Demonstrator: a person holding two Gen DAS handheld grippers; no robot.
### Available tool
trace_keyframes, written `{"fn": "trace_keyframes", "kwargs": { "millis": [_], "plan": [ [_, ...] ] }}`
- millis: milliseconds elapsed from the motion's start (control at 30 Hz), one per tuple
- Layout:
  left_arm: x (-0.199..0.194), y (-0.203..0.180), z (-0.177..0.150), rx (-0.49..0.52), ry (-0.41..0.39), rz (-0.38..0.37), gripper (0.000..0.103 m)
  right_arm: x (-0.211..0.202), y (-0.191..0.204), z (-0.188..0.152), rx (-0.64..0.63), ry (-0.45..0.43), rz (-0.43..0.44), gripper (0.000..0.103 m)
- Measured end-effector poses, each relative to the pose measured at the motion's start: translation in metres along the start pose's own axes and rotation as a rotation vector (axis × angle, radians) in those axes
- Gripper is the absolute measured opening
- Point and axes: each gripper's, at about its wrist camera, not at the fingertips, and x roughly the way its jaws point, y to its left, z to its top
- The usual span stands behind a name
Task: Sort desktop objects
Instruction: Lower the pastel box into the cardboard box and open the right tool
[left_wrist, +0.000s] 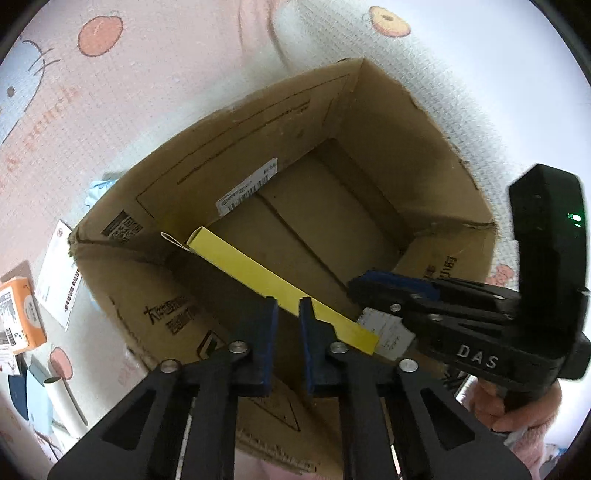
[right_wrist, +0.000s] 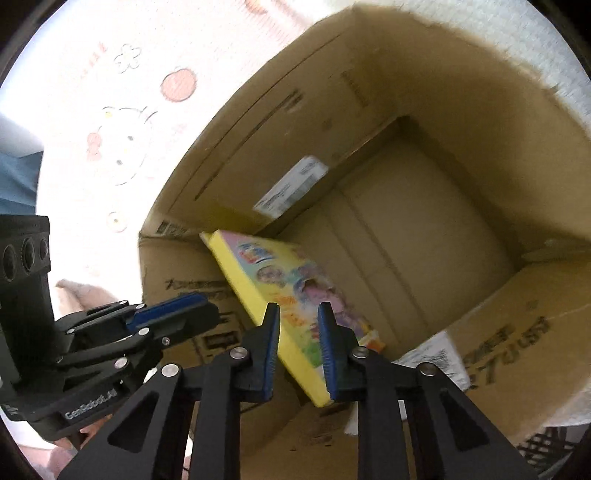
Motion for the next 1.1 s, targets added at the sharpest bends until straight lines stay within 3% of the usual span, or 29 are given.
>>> {"fn": "trace_keyframes", "kwargs": {
  "millis": [100, 200, 333, 400, 500, 600, 733, 833, 900, 967, 1100],
  "plan": [
    [0.010, -0.004, 0.004, 0.007, 0.025, 0.002, 0.009, 0.004, -0.001, 0.000, -0.016, 0.019, -0.095, 0.011],
    [0.024, -0.003, 0.007, -0.005, 0.069, -0.001, 0.009, 0.018, 0.006, -0.006, -0.049, 0.066, -0.127, 0.011],
    [0.026, -0.003, 0.003, 0.021, 0.099, 0.050, 0.009, 0.021, 0.016, -0.013, -0.073, 0.110, -0.106, 0.010],
    [0.025, -0.002, 0.000, 0.029, 0.138, 0.108, 0.009, 0.030, 0.019, -0.015, -0.064, 0.176, -0.029, 0.010],
    [0.020, 0.001, -0.003, 0.033, 0.161, 0.118, 0.009, 0.047, 0.027, -0.021, -0.077, 0.246, 0.004, 0.010],
    [0.009, 0.004, -0.005, 0.037, 0.136, 0.128, 0.009, 0.070, 0.035, -0.028, -0.084, 0.300, 0.006, 0.010],
    [0.002, 0.010, -0.006, 0.017, 0.125, 0.118, 0.009, 0.074, 0.038, -0.025, -0.087, 0.276, -0.046, 0.010],
    [0.006, 0.018, -0.007, -0.014, 0.133, 0.101, 0.009, 0.075, 0.029, -0.022, -0.023, 0.293, -0.013, 0.010],
    [0.005, 0.023, -0.007, -0.037, 0.129, 0.078, 0.009, 0.068, 0.026, -0.024, 0.027, 0.309, 0.112, 0.011],
    [0.000, 0.023, -0.008, -0.034, 0.108, 0.086, 0.009, 0.064, 0.027, -0.028, 0.050, 0.312, 0.175, 0.011],
    [0.000, 0.025, -0.002, -0.016, 0.118, 0.099, 0.009, 0.070, 0.031, -0.032, 0.031, 0.303, 0.116, 0.010]
  ]
}}
